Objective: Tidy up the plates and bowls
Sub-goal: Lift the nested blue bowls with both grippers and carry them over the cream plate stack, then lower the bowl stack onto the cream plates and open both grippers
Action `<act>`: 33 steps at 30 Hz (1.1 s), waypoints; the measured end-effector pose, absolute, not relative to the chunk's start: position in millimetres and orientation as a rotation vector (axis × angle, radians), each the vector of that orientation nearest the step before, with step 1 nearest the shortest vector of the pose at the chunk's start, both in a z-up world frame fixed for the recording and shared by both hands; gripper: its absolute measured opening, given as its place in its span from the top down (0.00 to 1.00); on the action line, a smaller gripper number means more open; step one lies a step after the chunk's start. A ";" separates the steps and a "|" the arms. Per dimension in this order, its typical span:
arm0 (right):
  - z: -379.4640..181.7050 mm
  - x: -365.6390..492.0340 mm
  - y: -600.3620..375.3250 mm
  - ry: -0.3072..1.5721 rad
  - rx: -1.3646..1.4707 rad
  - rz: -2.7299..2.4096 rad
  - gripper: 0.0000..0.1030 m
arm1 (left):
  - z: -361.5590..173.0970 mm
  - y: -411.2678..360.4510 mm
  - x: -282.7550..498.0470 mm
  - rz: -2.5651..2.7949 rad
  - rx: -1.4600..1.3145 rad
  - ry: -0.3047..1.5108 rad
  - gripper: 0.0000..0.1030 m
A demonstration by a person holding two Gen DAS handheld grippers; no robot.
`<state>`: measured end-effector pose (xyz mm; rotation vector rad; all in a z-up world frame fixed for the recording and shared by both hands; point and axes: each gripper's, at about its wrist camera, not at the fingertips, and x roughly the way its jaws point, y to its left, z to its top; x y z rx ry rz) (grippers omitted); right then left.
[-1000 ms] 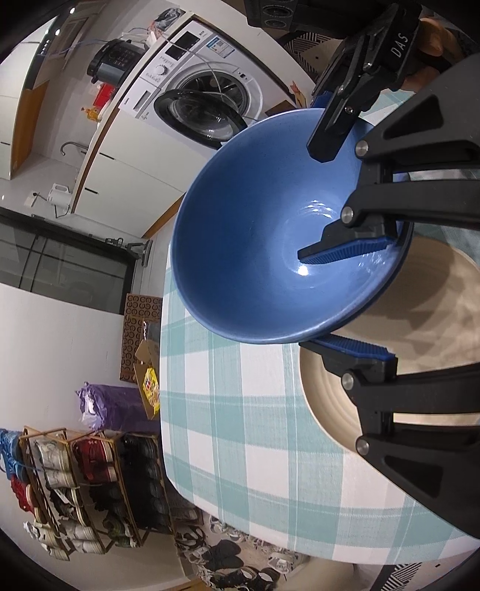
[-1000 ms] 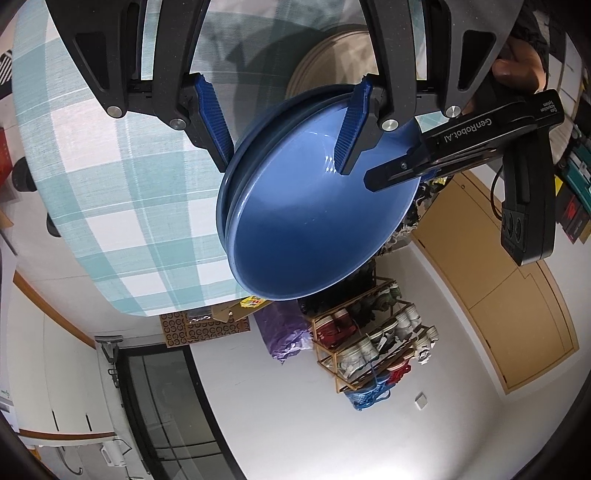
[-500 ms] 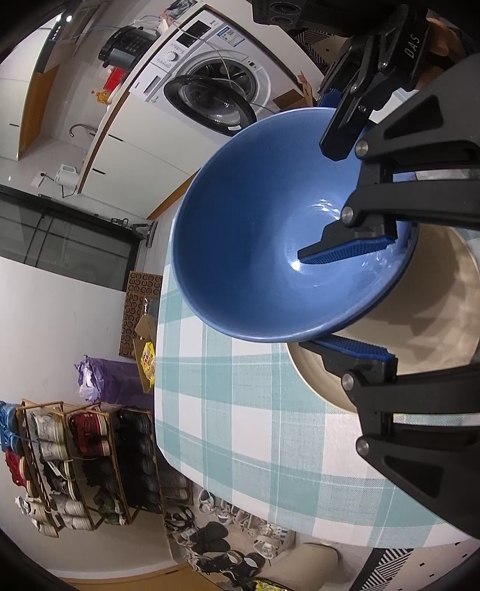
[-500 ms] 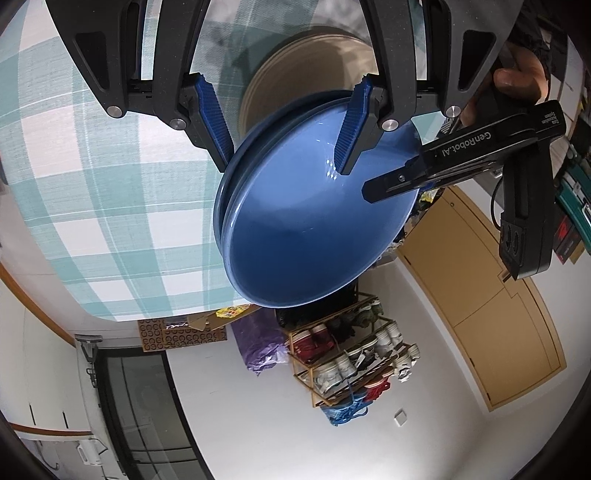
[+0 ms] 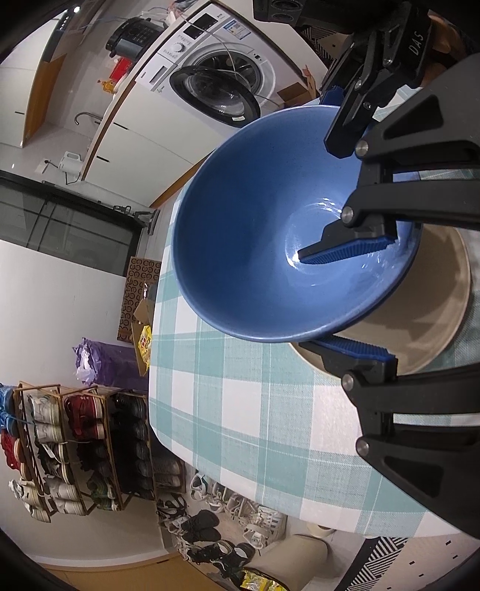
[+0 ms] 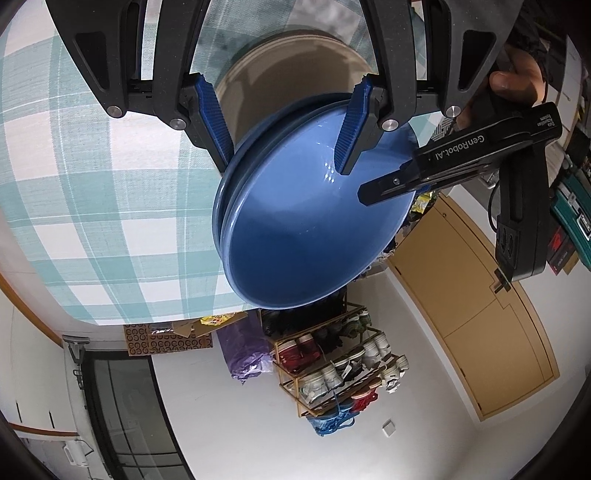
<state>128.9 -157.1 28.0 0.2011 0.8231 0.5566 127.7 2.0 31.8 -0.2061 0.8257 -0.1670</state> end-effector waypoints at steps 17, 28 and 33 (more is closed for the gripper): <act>13.2 144.1 -132.3 0.873 0.187 0.583 0.44 | 18.4 24.7 130.0 -0.136 -0.240 0.852 0.64; 5.1 157.1 -131.2 0.911 0.187 0.556 0.44 | 17.5 16.2 135.2 -0.145 -0.202 0.845 0.59; 5.5 156.1 -131.0 0.910 0.180 0.558 0.43 | 16.2 17.1 134.4 -0.147 -0.201 0.848 0.56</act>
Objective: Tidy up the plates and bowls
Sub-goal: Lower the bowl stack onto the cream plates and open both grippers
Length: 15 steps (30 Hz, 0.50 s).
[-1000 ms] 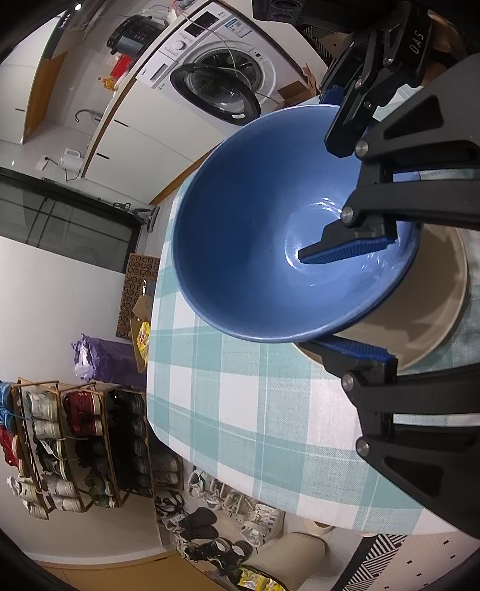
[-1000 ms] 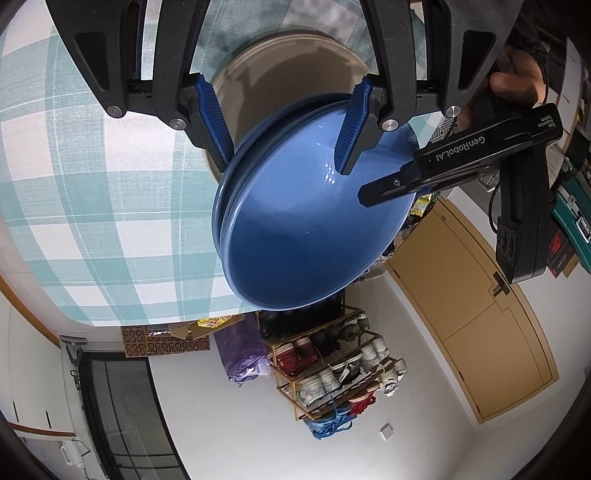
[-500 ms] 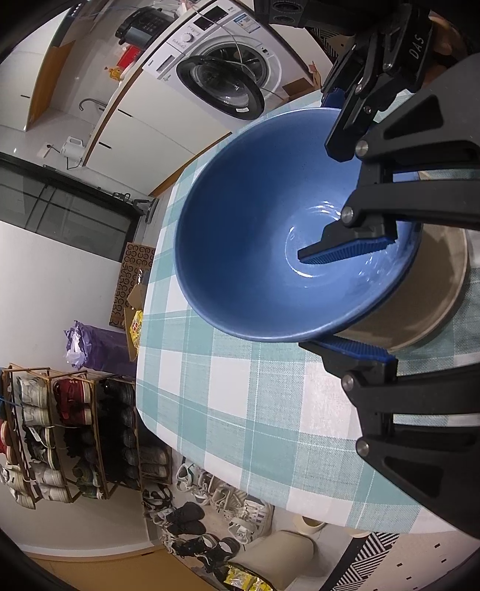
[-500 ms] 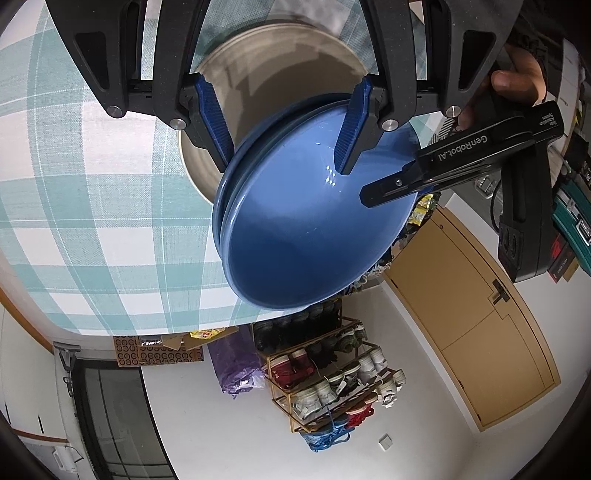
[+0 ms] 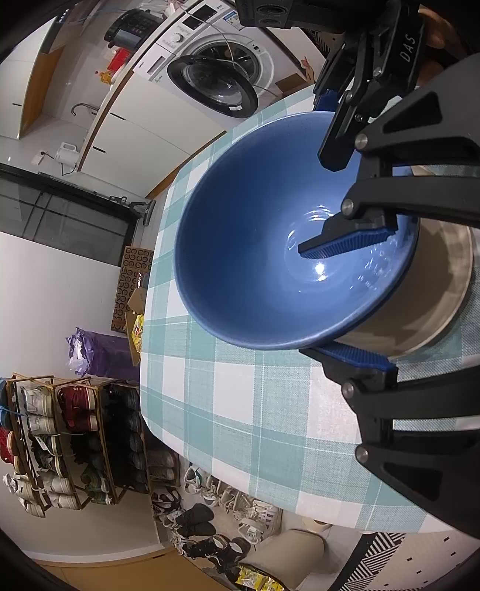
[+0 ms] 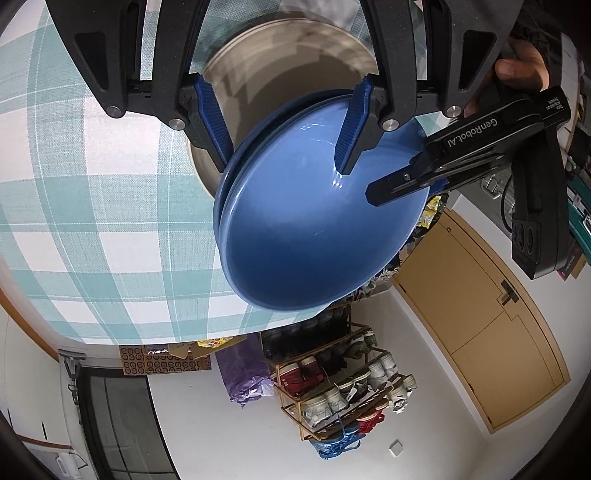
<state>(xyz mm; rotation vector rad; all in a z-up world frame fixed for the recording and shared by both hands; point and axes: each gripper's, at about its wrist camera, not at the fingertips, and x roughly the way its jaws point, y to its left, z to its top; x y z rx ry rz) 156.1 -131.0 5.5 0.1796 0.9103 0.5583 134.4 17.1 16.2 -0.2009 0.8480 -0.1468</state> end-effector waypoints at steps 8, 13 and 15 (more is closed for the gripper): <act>5.9 153.3 -127.4 0.898 0.152 0.579 0.38 | 16.5 15.8 133.1 -0.167 -0.213 0.841 0.46; 6.2 151.5 -126.1 0.894 0.145 0.584 0.33 | 18.0 16.4 131.2 -0.171 -0.217 0.840 0.44; 6.5 150.7 -125.3 0.893 0.141 0.582 0.33 | 19.2 16.8 129.4 -0.170 -0.218 0.837 0.44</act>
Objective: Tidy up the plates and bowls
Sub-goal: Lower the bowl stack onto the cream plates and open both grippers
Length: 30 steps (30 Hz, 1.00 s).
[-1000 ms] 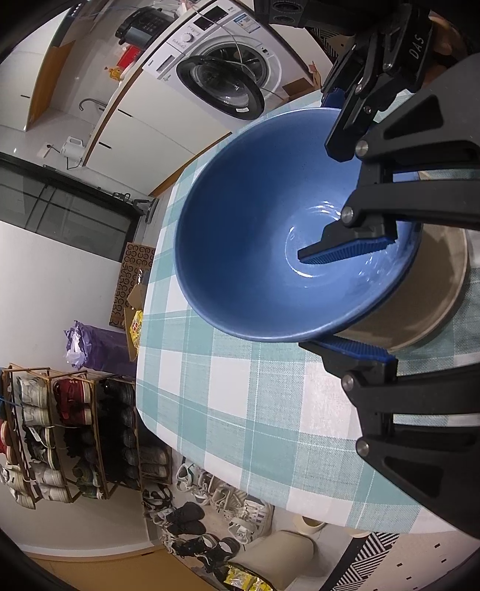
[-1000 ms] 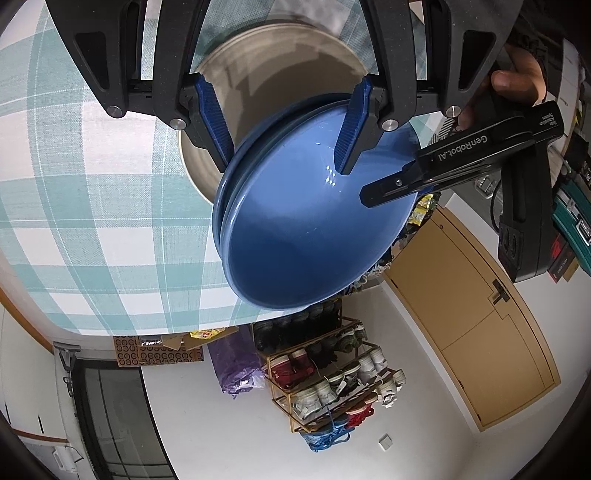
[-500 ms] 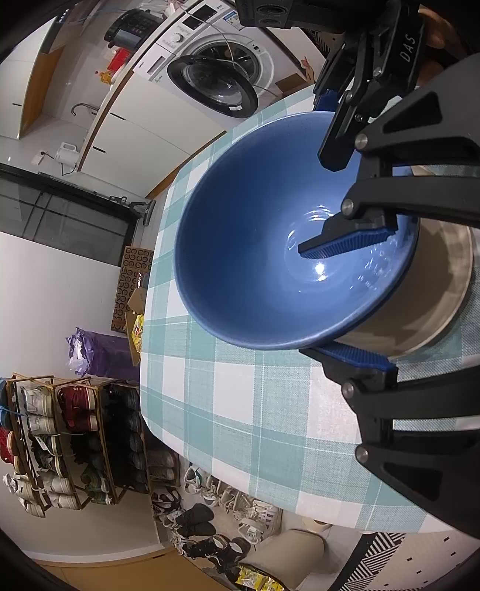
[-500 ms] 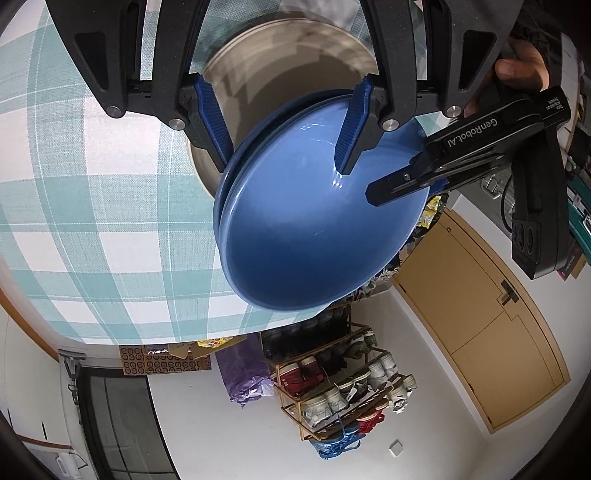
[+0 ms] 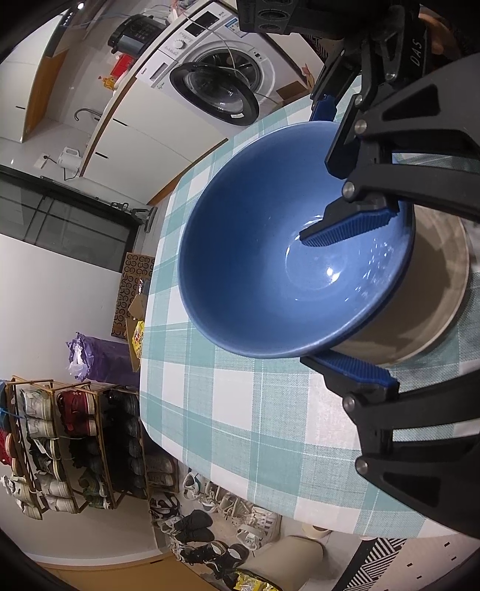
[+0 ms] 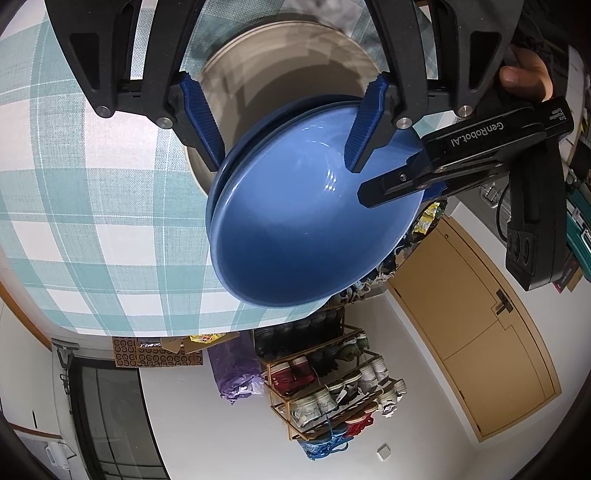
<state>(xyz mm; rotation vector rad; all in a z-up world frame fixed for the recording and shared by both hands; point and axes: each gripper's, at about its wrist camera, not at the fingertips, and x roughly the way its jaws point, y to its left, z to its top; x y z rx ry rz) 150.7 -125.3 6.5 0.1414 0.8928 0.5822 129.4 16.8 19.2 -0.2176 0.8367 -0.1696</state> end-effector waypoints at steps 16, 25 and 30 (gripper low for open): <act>18.3 136.1 -131.1 0.837 0.074 0.616 0.09 | 49.6 25.9 83.7 -0.185 -0.130 0.656 0.04; 26.1 108.6 -138.8 0.716 -0.017 0.647 0.01 | 43.4 33.9 48.1 -0.137 -0.069 0.493 0.00; 28.8 94.2 -141.2 0.652 -0.016 0.669 0.01 | 27.6 38.5 41.2 -0.127 -0.083 0.486 0.00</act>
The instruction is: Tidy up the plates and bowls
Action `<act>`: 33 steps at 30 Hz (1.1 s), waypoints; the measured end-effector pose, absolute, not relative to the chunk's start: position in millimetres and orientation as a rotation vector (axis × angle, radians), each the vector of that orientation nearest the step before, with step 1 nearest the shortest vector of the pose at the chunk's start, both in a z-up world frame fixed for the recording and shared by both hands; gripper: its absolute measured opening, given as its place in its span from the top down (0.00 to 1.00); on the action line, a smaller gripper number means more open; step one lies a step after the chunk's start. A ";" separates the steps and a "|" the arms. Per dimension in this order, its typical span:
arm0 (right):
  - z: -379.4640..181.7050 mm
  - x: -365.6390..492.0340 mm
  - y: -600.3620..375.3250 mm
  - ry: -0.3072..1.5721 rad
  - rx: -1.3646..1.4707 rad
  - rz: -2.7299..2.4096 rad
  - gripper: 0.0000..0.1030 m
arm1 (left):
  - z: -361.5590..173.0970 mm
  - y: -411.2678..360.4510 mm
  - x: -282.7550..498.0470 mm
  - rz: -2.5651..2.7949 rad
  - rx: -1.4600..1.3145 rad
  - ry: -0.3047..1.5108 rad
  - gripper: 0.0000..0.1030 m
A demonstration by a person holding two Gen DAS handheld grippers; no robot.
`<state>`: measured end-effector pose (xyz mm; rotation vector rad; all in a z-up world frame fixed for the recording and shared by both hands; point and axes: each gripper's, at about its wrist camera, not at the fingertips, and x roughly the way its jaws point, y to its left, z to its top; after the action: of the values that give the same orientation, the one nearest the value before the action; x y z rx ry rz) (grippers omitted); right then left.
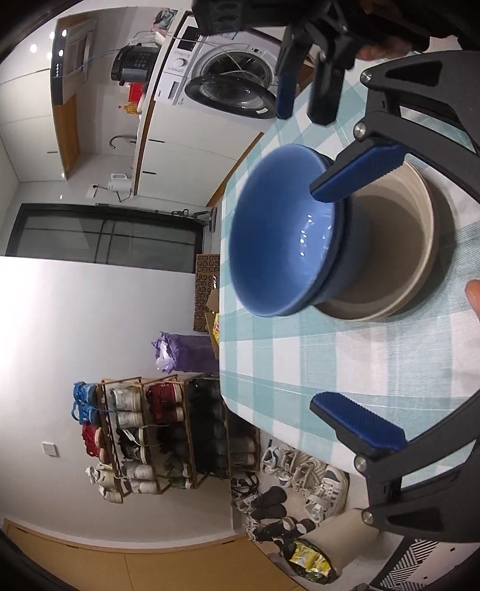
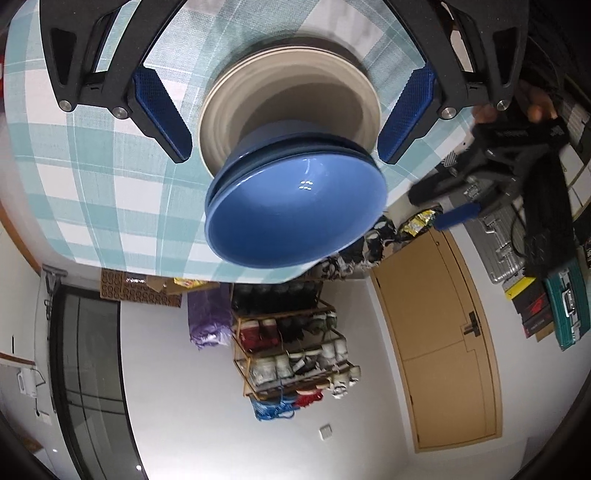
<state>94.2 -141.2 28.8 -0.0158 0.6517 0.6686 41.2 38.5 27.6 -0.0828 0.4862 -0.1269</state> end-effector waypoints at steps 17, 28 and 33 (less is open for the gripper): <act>-1.0 63.2 -163.5 0.524 -0.042 0.657 0.01 | 1.8 25.5 26.4 -0.037 -0.003 0.430 0.00; -12.0 52.9 -174.3 0.463 -0.028 0.643 0.01 | -6.6 24.3 22.9 -0.042 -0.014 0.413 0.00; -14.7 49.8 -174.5 0.435 -0.047 0.624 0.01 | -6.4 27.9 22.3 -0.041 -0.041 0.397 0.00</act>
<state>49.8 -174.5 -14.7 -0.0470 0.4354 0.6242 22.3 27.9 -6.4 -0.0415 0.3969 -0.0411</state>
